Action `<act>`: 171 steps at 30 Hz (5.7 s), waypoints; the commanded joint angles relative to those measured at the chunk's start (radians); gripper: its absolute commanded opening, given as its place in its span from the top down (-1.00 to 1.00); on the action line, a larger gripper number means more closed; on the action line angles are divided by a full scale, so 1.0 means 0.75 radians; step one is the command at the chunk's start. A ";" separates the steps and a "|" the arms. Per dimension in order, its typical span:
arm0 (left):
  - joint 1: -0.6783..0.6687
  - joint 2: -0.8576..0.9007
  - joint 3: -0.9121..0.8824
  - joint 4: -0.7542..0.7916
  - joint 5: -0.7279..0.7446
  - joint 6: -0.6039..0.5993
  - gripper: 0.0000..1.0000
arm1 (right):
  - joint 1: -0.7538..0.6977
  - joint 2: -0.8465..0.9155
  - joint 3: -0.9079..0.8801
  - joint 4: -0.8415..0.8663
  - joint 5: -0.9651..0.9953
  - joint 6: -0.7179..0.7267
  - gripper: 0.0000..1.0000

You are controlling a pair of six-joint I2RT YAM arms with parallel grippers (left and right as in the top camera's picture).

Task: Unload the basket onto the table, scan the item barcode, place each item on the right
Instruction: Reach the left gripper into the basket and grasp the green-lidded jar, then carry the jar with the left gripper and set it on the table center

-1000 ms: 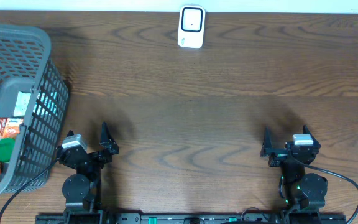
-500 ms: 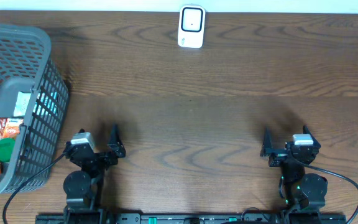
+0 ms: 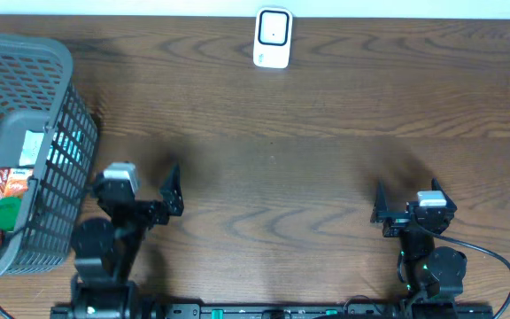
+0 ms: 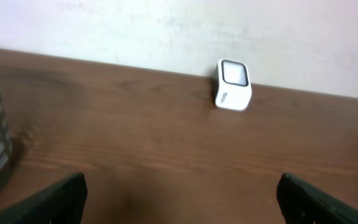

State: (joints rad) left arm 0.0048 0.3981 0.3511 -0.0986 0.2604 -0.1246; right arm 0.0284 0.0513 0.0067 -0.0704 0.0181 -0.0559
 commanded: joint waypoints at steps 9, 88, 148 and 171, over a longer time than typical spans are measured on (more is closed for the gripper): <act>0.006 0.478 0.603 -0.521 0.062 0.026 -0.96 | -0.018 -0.001 -0.002 -0.006 -0.002 -0.002 -0.99; 1.124 1.665 1.151 -0.923 -0.361 0.212 -0.96 | -0.018 -0.001 -0.002 -0.006 -0.002 -0.002 -0.98; 0.757 1.014 1.441 -0.704 0.678 -0.515 -0.45 | -0.018 -0.001 -0.002 -0.006 -0.002 -0.002 -0.99; -0.520 1.910 1.408 -1.077 -0.270 -0.365 -0.45 | -0.018 -0.001 -0.002 -0.006 -0.002 -0.002 -0.98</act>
State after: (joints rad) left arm -0.3634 1.7847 1.4082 -0.9016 0.1574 -0.4400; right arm 0.0284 0.0521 0.0067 -0.0704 0.0181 -0.0559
